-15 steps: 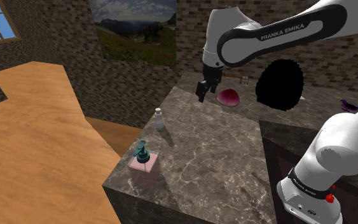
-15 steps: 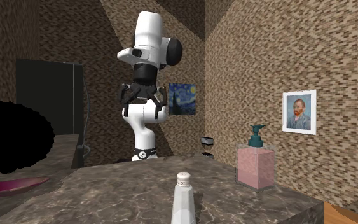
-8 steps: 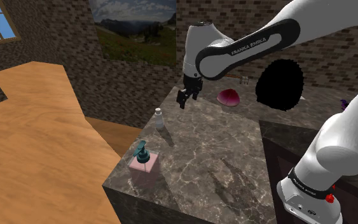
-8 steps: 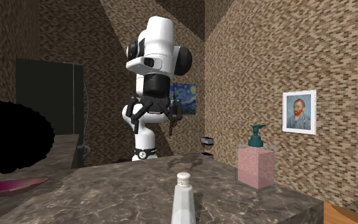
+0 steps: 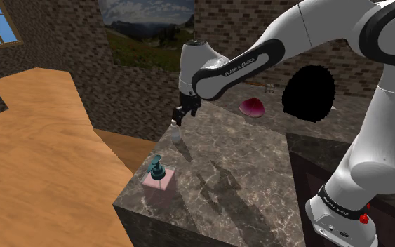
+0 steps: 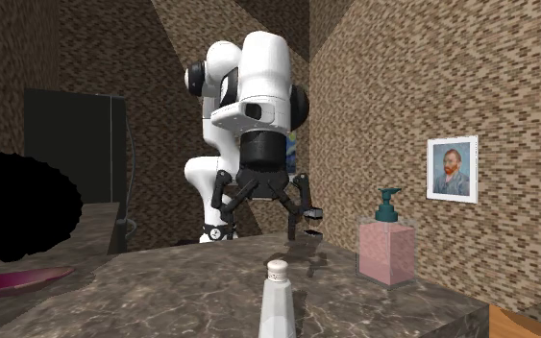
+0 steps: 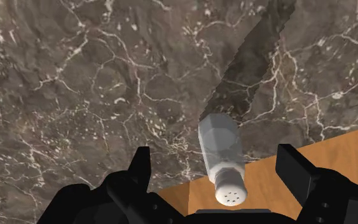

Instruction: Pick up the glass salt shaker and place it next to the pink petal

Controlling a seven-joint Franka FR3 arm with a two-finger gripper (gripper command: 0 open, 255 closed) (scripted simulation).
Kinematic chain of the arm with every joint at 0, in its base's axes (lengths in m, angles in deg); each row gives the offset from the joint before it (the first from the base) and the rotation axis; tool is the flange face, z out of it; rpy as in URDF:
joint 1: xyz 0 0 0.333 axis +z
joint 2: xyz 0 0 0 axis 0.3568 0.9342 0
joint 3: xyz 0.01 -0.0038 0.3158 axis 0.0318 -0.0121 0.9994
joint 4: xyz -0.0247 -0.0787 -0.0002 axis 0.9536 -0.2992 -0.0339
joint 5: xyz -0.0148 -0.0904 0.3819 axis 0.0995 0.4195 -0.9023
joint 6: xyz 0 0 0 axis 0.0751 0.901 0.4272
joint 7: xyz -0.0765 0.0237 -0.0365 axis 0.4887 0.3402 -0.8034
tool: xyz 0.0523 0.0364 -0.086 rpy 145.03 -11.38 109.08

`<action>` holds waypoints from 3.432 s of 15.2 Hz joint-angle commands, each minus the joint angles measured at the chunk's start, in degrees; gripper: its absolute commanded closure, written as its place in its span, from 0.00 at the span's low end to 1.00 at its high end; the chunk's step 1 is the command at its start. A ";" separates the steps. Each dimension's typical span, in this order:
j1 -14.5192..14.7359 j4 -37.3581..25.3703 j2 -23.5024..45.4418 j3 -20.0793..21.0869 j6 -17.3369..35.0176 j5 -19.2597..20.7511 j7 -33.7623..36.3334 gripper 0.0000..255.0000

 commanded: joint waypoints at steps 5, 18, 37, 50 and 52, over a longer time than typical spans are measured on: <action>1.84 -6.82 8.62 -0.49 2.49 3.36 2.74 0.00; 2.27 -6.97 11.79 -1.23 5.36 4.83 3.67 0.00; 1.68 -9.31 8.33 -0.28 -0.24 2.71 1.89 1.00; 1.28 -14.63 4.72 0.53 -8.90 0.40 -0.16 1.00; 1.26 -15.66 4.33 0.61 -10.29 0.14 -0.42 1.00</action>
